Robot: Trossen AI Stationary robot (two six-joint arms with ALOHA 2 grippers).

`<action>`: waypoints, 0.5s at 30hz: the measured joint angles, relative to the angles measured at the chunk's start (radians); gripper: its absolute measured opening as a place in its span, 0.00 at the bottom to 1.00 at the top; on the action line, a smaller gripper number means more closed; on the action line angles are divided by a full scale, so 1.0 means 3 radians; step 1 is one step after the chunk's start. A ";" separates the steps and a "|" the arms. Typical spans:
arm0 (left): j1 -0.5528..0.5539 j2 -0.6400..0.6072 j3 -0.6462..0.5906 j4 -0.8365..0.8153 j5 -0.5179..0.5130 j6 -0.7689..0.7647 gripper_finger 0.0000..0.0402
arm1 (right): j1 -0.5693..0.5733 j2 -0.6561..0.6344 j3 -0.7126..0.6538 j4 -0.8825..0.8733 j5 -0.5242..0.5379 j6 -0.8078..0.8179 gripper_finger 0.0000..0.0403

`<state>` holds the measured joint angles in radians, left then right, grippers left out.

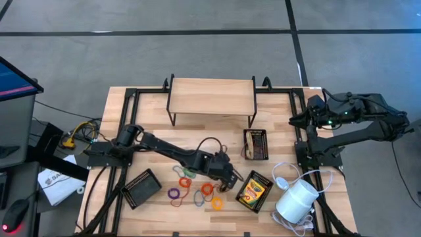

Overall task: Pick & Place Office Desk Supplies
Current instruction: Put the white rubber band into the top left black bin

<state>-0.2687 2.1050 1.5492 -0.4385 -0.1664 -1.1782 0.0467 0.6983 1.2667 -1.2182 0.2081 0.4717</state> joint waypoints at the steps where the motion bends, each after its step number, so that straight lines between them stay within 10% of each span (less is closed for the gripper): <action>1: 0.0000 0.0004 -0.0053 0.0011 0.0008 -0.0054 0.49 | 0.0000 0.0000 0.0000 -0.0010 0.0000 0.0000 0.18; 15: -0.0004 0.0119 -0.0162 0.0228 -0.0041 -0.0269 0.49 | 0.0002 0.0000 0.0000 -0.0069 -0.0016 0.0001 0.18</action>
<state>-0.2699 2.1408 1.5005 -0.3703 -0.1787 -1.2588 0.0474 0.6983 1.2667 -1.2390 0.2032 0.4721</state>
